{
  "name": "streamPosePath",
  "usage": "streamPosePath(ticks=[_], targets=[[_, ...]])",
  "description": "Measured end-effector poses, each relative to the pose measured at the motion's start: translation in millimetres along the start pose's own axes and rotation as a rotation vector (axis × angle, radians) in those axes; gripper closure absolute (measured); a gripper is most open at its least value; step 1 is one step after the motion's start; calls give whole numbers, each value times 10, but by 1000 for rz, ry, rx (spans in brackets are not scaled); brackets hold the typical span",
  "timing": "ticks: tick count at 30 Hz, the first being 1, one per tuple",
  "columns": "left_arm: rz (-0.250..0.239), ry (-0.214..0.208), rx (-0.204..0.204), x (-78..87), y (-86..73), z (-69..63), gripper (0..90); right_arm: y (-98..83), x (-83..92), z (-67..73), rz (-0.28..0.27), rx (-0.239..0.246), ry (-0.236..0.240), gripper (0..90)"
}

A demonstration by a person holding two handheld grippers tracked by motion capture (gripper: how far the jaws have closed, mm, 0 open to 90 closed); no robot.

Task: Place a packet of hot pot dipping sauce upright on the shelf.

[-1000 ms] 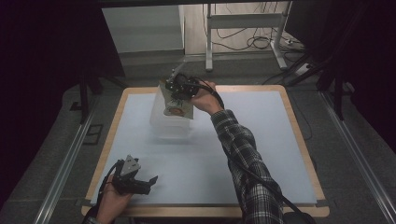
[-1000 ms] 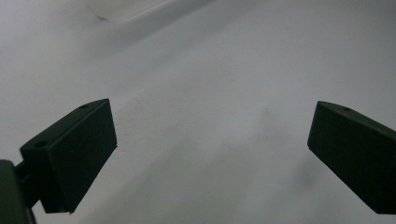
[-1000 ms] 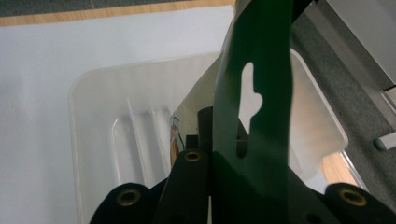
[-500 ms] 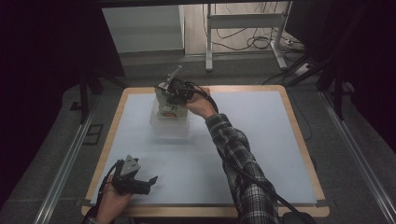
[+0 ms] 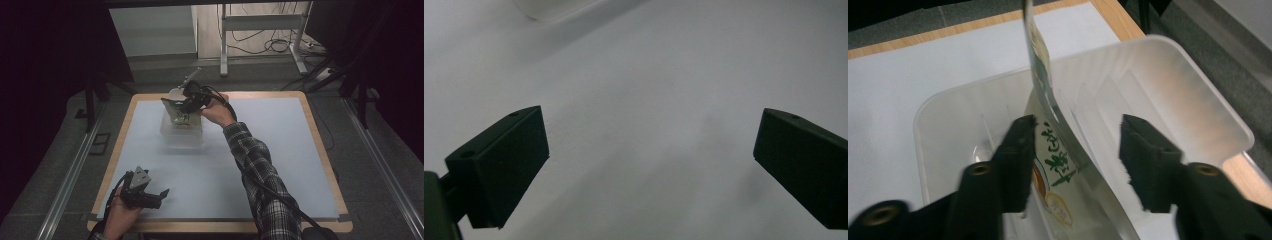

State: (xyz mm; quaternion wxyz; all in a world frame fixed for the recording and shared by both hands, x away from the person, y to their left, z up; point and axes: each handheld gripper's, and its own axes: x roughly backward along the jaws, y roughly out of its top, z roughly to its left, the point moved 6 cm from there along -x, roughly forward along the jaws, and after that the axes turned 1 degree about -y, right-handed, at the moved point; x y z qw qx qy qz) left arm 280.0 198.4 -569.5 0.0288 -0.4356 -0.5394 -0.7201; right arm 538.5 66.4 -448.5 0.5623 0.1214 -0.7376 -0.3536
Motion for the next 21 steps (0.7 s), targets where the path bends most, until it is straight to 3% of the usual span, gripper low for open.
streamPosePath(ticks=[5, 10, 18, 21], targets=[[1, 0, 2, -7, -2, -4, 11, -51, 14, -11, -4, -18, 10, 331], [4, 0, 1, -10, -6, -2, 11, -77, 55, -29, -20, -68, 30, 229], [6, 1, 0, -10, -8, -3, 11, -118, 113, -32, -46, -101, 78, 93], [7, 0, -1, -11, -8, -4, 11, -134, 121, -35, -51, -111, 72, 72]])
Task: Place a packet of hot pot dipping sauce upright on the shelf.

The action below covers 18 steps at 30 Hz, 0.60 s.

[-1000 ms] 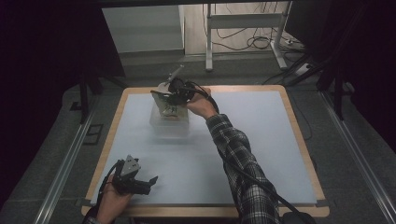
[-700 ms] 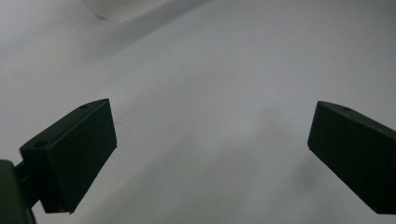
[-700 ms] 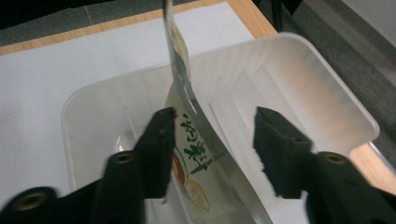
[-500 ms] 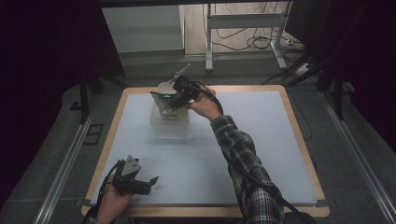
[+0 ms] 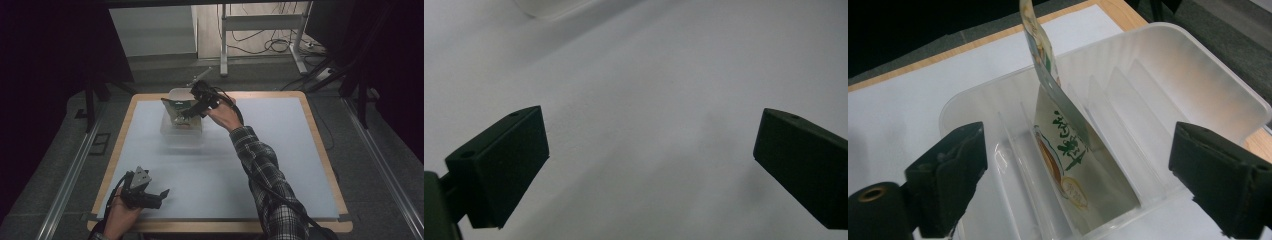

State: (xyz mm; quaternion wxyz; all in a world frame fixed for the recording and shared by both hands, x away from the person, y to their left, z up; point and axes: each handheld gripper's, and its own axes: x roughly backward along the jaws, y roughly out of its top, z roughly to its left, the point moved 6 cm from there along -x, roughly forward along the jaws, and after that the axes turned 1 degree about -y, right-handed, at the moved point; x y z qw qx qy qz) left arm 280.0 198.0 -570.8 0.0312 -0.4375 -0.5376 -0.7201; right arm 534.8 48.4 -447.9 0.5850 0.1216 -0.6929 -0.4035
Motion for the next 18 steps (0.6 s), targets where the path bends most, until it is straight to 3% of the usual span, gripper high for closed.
streamPosePath(ticks=[6, 11, 18], targets=[[0, 0, 3, -1, -2, 4, 11, -28, 50, -4, -28, -30, -4, 21], [1, 2, 1, 0, -2, 4, 11, -78, 106, -5, -37, -90, 16, 1], [3, -3, 10, 0, 0, 3, 10, -156, 175, -14, -49, -94, 18, 20]])
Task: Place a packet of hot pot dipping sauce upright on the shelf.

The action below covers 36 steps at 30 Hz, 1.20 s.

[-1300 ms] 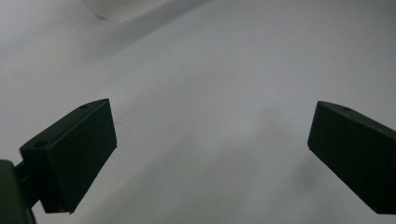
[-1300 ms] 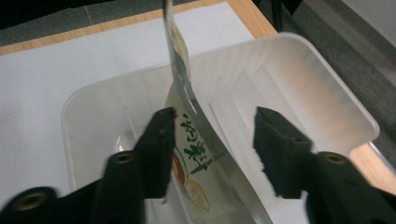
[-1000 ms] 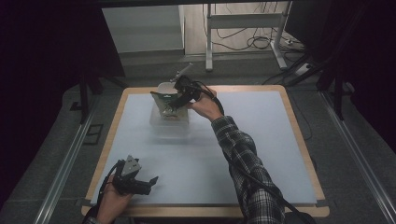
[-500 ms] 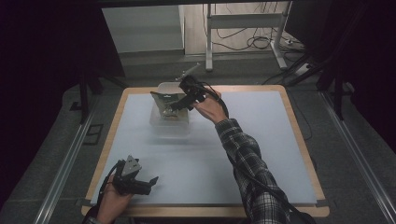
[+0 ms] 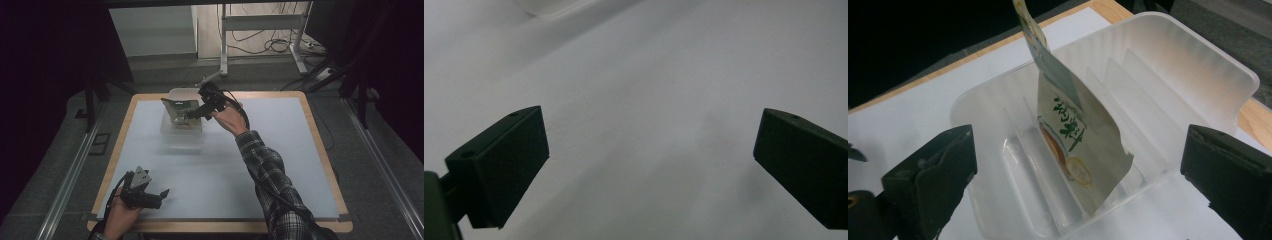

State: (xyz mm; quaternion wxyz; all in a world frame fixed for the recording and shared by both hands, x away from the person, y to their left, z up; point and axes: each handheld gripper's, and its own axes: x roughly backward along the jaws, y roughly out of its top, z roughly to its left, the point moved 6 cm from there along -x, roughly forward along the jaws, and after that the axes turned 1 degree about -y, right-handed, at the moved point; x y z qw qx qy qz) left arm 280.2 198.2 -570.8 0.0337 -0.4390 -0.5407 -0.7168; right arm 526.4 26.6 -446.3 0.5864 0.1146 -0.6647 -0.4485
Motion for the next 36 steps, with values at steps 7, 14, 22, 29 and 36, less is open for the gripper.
streamPosePath(ticks=[7, 14, 22, 29, 36], targets=[[7, -10, 18, -5, 0, -6, 5, -110, 120, -10, -28, -28, 19, 16], [15, -11, 6, -11, -2, -23, 3, -204, 216, 9, -40, -21, 9, 10], [11, -17, 9, -8, -1, -21, 4, -367, 332, 82, -28, 17, -25, 0], [12, -4, -2, -16, -5, -16, 5, -489, 396, 108, -29, 19, -25, 0], [14, 0, -7, -20, -5, -18, 6, -654, 456, 133, -31, 22, -37, 0]])
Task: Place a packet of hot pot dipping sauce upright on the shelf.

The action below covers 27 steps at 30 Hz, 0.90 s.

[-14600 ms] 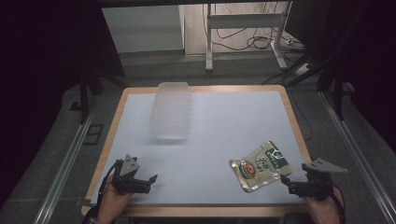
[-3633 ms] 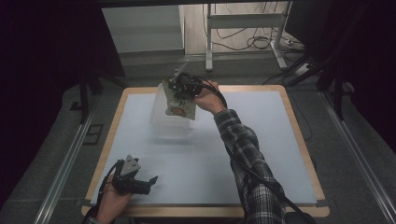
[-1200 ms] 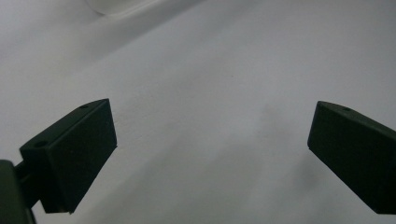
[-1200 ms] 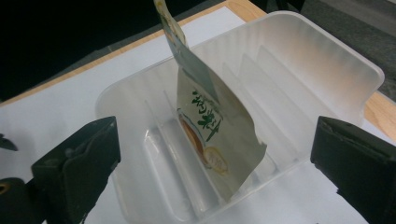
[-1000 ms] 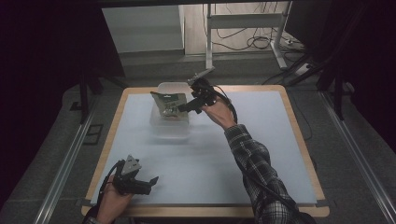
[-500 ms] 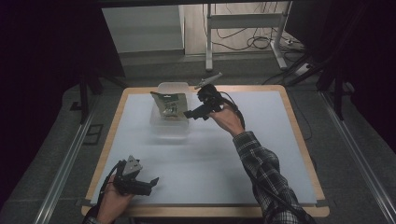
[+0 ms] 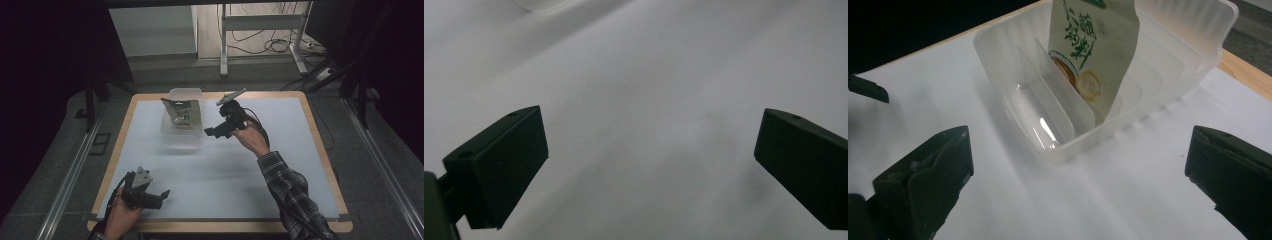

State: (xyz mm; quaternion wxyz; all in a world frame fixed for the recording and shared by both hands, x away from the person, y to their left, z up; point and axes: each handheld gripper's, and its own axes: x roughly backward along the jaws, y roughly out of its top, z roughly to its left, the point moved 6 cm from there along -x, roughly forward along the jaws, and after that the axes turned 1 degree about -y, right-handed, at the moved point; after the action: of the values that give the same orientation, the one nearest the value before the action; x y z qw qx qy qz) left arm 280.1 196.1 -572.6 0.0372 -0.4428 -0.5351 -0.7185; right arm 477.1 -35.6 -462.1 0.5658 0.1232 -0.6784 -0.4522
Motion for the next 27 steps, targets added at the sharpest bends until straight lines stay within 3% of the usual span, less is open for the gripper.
streamPosePath(ticks=[11, 27], targets=[[-2, 6, -5, -3, 0, 1, 6, -235, 93, 74, -11, -27, -8, 0], [0, 15, -5, -7, 1, 0, 7, -603, 503, 135, -30, -69, -21, 0]])
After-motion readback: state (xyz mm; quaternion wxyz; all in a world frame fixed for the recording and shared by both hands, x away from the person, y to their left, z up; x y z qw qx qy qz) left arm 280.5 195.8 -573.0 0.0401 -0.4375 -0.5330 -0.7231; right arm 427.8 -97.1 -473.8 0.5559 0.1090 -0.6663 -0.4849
